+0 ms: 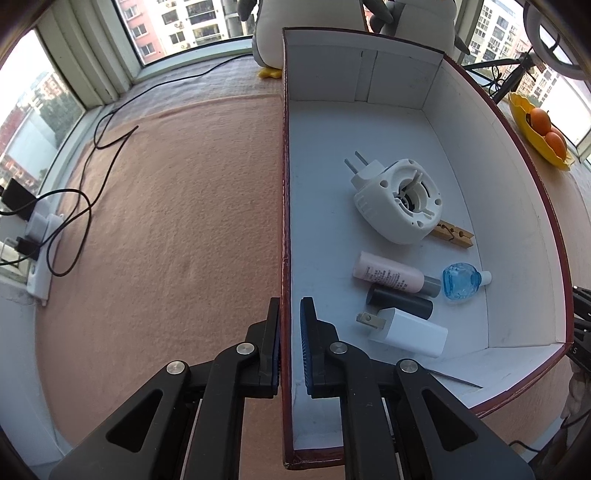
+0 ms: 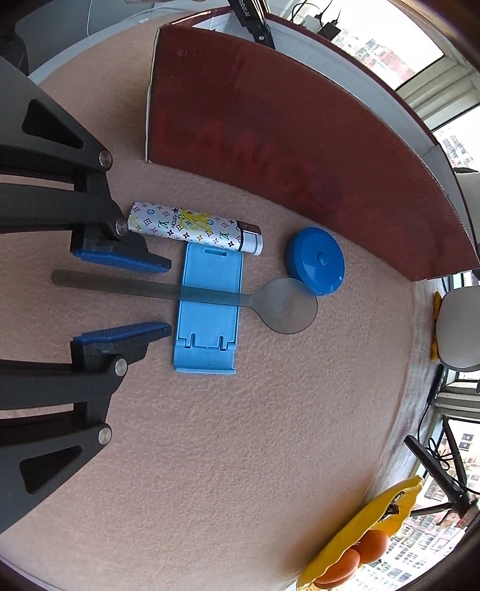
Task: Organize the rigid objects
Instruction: 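Withdraw the right tool from the box toward the remaining items, then carry the grey spoon by its handle into the box and release it with the right tool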
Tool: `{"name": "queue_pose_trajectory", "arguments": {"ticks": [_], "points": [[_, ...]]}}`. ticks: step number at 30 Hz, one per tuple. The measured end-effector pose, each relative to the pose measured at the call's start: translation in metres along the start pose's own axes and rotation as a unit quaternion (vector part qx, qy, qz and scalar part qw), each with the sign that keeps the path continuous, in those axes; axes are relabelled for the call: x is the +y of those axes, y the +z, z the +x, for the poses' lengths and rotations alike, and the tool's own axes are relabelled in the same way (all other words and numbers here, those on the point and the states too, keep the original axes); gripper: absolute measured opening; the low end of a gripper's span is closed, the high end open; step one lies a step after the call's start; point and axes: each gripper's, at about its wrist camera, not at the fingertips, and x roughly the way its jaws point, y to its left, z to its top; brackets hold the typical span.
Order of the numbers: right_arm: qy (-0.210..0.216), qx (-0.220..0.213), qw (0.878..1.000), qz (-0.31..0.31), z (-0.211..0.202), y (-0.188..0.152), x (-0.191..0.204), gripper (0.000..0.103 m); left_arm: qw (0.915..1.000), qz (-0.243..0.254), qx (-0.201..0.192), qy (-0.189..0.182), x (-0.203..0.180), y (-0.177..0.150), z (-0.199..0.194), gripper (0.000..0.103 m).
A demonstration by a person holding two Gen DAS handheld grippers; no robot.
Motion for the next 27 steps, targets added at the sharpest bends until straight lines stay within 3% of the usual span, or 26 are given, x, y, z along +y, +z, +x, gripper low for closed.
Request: {"name": "queue_pose_trajectory", "arguments": {"ticks": [3, 11, 18, 27], "points": [[-0.010, 0.002, 1.000, -0.004, 0.000, 0.001, 0.000, 0.008, 1.0000, 0.001, 0.000, -0.003, 0.000, -0.001, 0.000, 0.008], [0.002, -0.007, 1.000, 0.031, -0.011, -0.007, -0.016, 0.007, 1.0000, -0.001, -0.001, -0.005, 0.001, -0.001, -0.001, 0.008], [0.006, -0.047, 0.998, 0.047, -0.047, -0.010, -0.026, 0.007, 1.0000, -0.003, -0.002, -0.005, 0.001, -0.001, -0.001, 0.008], [0.028, -0.107, 0.994, 0.005, -0.097, 0.032, 0.000, 0.007, 0.9999, -0.009, -0.004, -0.008, 0.003, -0.001, 0.000, 0.008]]}}
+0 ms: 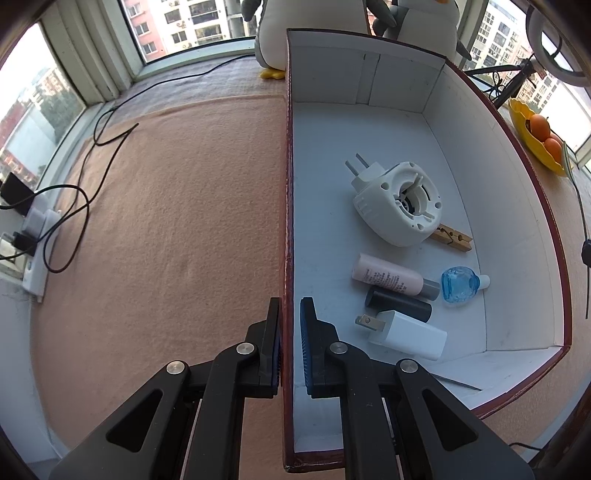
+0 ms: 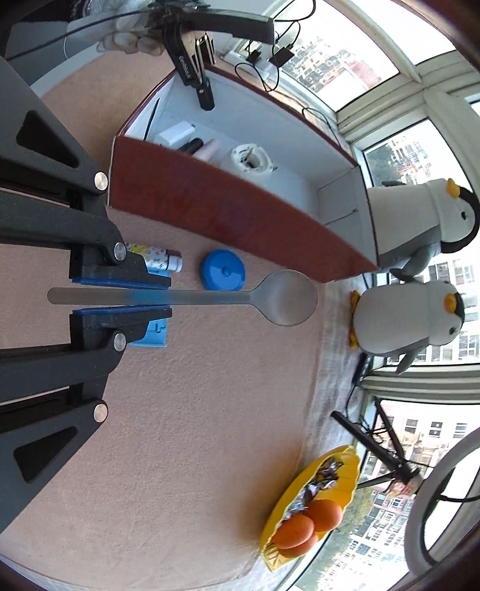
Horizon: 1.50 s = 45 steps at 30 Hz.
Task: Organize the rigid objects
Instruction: 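Carry the grey spoon by its handle into the box and release it with the right tool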
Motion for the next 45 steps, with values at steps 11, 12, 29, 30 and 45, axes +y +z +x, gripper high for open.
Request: {"name": "queue_pose_trajectory", "arguments": {"ticks": [11, 12, 29, 30, 45], "points": [[0.048, -0.016, 0.996, -0.077, 0.007, 0.046, 0.071, 0.007, 0.9998, -0.018, -0.002, -0.002, 0.004, 0.000, 0.003, 0.008], [0.052, -0.014, 0.995, -0.081, 0.010, 0.049, 0.076, 0.007, 0.9998, -0.020, -0.003, -0.003, 0.004, 0.000, 0.003, 0.008], [0.074, 0.028, 0.988, -0.130, 0.056, 0.062, 0.117, 0.007, 0.9984, -0.056, -0.011, 0.004, 0.007, -0.003, 0.002, 0.008], [0.074, 0.030, 0.988, -0.131, 0.058, 0.062, 0.118, 0.007, 0.9982, -0.058, -0.012, 0.004, 0.007, -0.004, 0.002, 0.008], [0.085, 0.023, 0.984, -0.153, 0.056, 0.063, 0.122, 0.036, 0.9962, -0.084, -0.017, 0.009, 0.010, -0.006, 0.000, 0.008]]}}
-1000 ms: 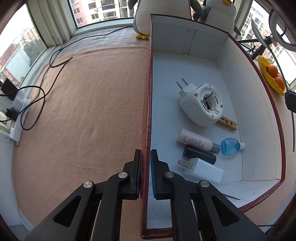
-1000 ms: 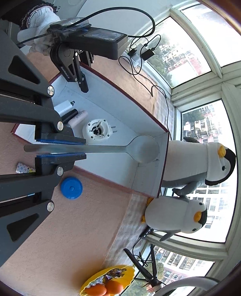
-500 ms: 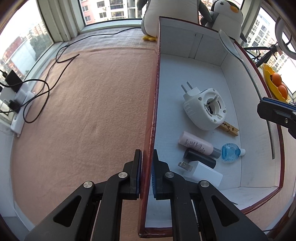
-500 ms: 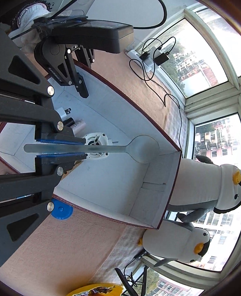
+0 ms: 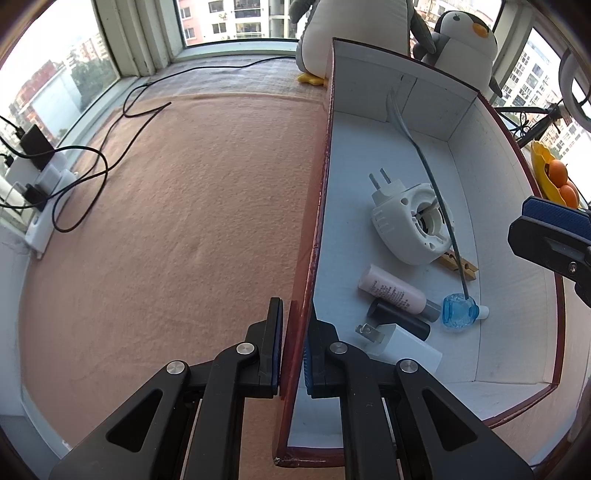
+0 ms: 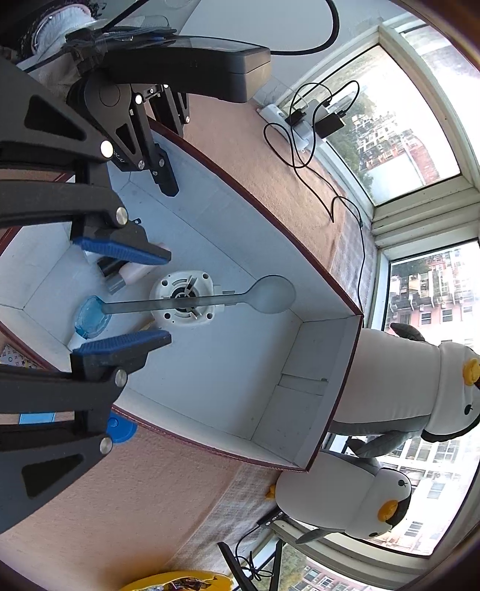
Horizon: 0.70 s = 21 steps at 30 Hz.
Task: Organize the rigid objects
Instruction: 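Carry the grey spoon by its handle into the box and release it with the right tool, then move the right tool back out and grasp the blue round tape measure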
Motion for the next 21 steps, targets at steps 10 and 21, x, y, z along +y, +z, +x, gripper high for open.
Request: {"name": "queue_pose_trajectory", "arguments": {"ticks": [10, 21], "points": [[0.006, -0.013, 1.000, 0.012, -0.012, -0.001, -0.011, 0.043, 1.0000, -0.005, -0.001, 0.003, 0.000, -0.002, -0.002, 0.008], [-0.006, -0.032, 0.999, 0.044, -0.035, -0.010, -0.050, 0.047, 1.0000, -0.006, -0.004, 0.006, 0.000, -0.003, -0.004, 0.008]]}}
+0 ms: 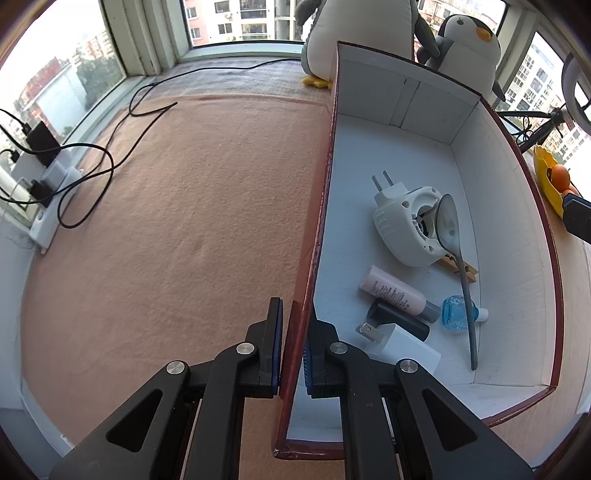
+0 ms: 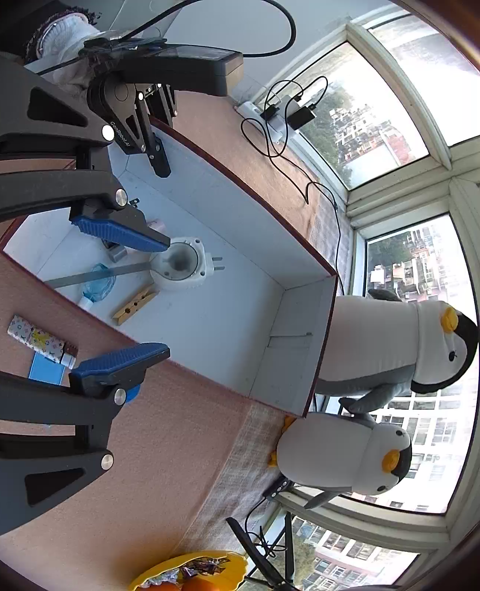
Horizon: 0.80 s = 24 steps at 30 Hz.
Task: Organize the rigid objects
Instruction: 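Move the right tool back out and grasp the blue round tape measure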
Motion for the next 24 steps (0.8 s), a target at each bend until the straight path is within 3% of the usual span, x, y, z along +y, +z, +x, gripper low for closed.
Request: {"name": "queue_pose_trajectory", "arguments": {"ticks": [7, 13, 18, 24], "points": [[-0.016, -0.007, 0.999, 0.050, -0.014, -0.009, -0.046, 0.048, 1.0000, 0.001, -0.001, 0.001, 0.000, 0.000, 0.000, 0.008], [-0.029, 0.014, 0.998, 0.063, -0.012, -0.027, -0.070, 0.048, 1.0000, 0.002, 0.000, 0.001, 0.001, 0.000, 0.000, 0.008], [-0.042, 0.039, 0.997, 0.059, 0.002, -0.047, -0.080, 0.048, 1.0000, 0.003, 0.000, 0.001, 0.001, 0.000, 0.000, 0.008], [-0.027, 0.067, 0.997, 0.032, 0.025, -0.060, -0.079, 0.048, 1.0000, 0.004, 0.001, 0.004, 0.000, 0.000, 0.000, 0.008]]}}
